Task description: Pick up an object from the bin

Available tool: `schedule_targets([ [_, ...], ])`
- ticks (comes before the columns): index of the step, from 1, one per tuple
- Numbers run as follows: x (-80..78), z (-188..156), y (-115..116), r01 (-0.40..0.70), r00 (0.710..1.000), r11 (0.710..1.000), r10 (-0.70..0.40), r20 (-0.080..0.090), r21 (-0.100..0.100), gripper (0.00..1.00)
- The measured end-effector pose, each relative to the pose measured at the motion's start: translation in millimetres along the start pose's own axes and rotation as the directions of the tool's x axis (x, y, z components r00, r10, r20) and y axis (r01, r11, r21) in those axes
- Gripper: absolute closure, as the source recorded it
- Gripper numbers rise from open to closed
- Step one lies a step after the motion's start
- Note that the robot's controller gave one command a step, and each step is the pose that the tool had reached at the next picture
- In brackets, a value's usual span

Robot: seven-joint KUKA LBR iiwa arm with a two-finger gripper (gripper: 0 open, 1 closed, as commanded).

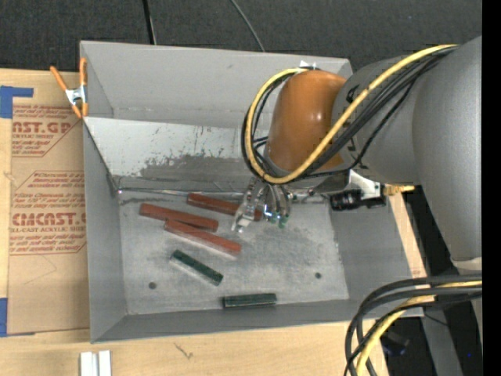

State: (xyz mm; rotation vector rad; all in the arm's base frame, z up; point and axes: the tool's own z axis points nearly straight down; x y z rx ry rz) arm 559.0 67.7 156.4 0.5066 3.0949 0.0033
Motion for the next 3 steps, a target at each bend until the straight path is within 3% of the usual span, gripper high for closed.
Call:
schedule_targets([
  [1,-0.4,3.1,5.9,-0.114,0.993,0.993,0.114,-0.004,0.003,1.0],
  [2,27.3,-10.3,-39.3,0.204,0.979,0.979,-0.204,-0.006,0.001,1.0],
  [3,-1.9,84.1,43.6,-0.024,1.0,1.0,0.024,-0.011,0.003,0.0],
])
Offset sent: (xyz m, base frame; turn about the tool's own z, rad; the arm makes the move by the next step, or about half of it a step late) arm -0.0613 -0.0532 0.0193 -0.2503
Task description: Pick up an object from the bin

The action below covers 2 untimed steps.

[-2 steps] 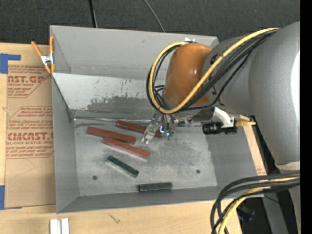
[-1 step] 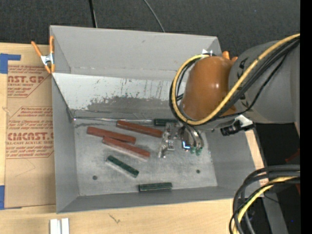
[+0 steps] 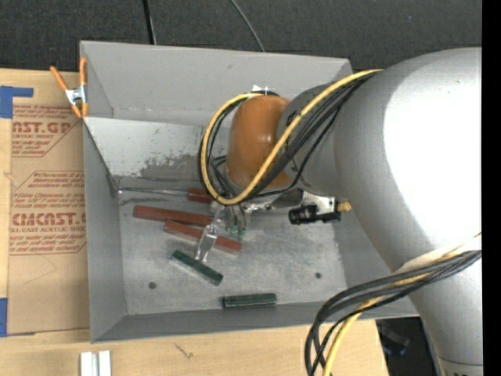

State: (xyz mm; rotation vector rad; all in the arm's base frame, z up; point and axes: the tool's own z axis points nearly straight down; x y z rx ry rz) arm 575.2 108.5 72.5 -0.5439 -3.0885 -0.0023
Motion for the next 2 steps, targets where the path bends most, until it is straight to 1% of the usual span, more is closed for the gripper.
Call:
schedule_targets([
  [1,-5.5,-4.4,0.4,-0.003,1.0,1.0,0.003,0.021,-0.008,1.0],
  [2,-5.6,-4.4,0.4,-0.003,1.0,1.0,0.003,0.021,-0.008,1.0],
])
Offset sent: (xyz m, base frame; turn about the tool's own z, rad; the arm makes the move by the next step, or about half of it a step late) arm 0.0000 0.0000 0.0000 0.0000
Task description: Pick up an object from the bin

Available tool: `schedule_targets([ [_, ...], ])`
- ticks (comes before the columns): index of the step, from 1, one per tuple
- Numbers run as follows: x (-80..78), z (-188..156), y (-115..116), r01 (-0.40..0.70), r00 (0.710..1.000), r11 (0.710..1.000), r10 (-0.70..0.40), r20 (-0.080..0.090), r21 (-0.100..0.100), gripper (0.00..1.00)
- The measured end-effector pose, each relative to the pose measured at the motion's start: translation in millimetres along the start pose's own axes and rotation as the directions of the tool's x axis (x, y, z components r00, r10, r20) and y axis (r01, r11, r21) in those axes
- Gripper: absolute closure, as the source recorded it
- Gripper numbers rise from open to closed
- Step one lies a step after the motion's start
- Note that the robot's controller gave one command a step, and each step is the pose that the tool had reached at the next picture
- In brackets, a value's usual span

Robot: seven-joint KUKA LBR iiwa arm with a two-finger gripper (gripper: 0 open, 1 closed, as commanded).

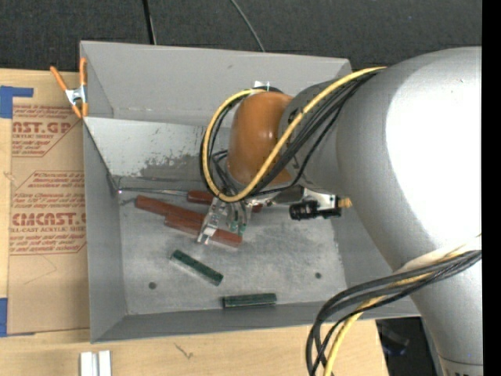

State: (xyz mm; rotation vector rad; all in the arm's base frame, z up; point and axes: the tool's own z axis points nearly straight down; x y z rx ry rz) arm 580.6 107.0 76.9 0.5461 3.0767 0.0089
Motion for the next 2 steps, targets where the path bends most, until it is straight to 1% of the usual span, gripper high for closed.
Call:
schedule_targets([
  [1,4.7,-28.6,-3.4,0.049,0.999,0.999,-0.048,-0.02,0.011,1.0],
  [2,36.1,-127.9,-7.2,0.04,0.999,0.999,-0.04,-0.017,0.009,1.0],
])
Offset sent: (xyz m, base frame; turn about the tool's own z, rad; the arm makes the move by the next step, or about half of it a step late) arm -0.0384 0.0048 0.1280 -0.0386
